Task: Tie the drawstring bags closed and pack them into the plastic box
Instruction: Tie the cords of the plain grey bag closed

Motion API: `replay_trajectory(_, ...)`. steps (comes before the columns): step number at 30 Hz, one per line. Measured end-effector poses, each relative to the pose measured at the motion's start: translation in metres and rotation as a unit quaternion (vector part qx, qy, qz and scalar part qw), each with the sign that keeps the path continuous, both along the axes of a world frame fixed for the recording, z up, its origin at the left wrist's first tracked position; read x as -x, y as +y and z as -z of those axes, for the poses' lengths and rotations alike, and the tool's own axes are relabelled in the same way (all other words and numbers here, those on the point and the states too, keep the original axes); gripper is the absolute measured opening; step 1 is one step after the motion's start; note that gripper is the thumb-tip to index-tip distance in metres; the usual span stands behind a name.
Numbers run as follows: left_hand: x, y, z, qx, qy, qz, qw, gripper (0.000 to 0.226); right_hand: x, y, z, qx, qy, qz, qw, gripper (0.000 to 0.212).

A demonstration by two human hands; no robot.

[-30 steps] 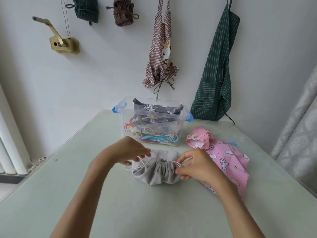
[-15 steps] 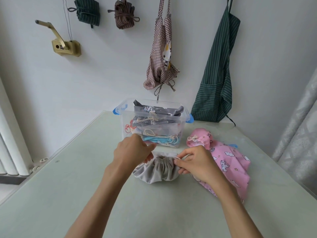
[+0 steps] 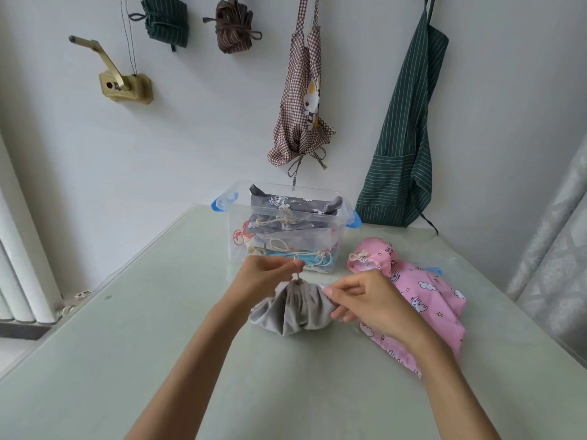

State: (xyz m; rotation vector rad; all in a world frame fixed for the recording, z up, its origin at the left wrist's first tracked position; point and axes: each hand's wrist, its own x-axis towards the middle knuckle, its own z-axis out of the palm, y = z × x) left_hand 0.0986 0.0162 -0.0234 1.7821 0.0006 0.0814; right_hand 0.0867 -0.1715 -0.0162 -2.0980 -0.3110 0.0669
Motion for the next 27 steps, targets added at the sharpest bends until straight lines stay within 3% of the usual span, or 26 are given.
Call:
replay_trajectory(3, 0.002, -0.004, -0.003, 0.115, 0.031, 0.026, 0.993, 0.024, -0.004, -0.001, 0.0, 0.053, -0.123, 0.065, 0.989, 0.012)
replay_trajectory(6, 0.002, -0.004, -0.007, 0.172, 0.026, 0.057, 0.983, 0.023, -0.002, 0.004, -0.003, 0.131, -0.241, 0.108, 0.956, 0.013)
replay_trajectory(9, 0.003, -0.004, -0.009, 0.119, -0.019, 0.007, 0.993, 0.02, 0.002, 0.008, -0.006, 0.165, -0.345, 0.126, 0.915, 0.013)
replay_trajectory(11, 0.001, -0.005, -0.008, 0.079, -0.056, -0.046, 0.994, 0.014, 0.003, 0.01, -0.008, 0.169, -0.364, 0.133, 0.906, 0.013)
replay_trajectory(19, 0.0, 0.006, -0.005, 0.07, -0.034, -0.083, 0.993, 0.014, -0.001, 0.002, 0.001, 0.124, -0.125, 0.067, 0.982, 0.014)
replay_trajectory(21, 0.0, 0.007, -0.005, 0.063, -0.022, -0.059, 0.996, 0.015, 0.0, 0.002, 0.0, 0.112, -0.084, 0.035, 0.989, 0.018)
replay_trajectory(27, 0.002, 0.005, -0.011, 0.171, -0.004, 0.064, 0.983, 0.023, 0.001, 0.005, -0.003, 0.085, -0.039, 0.015, 0.996, 0.014)
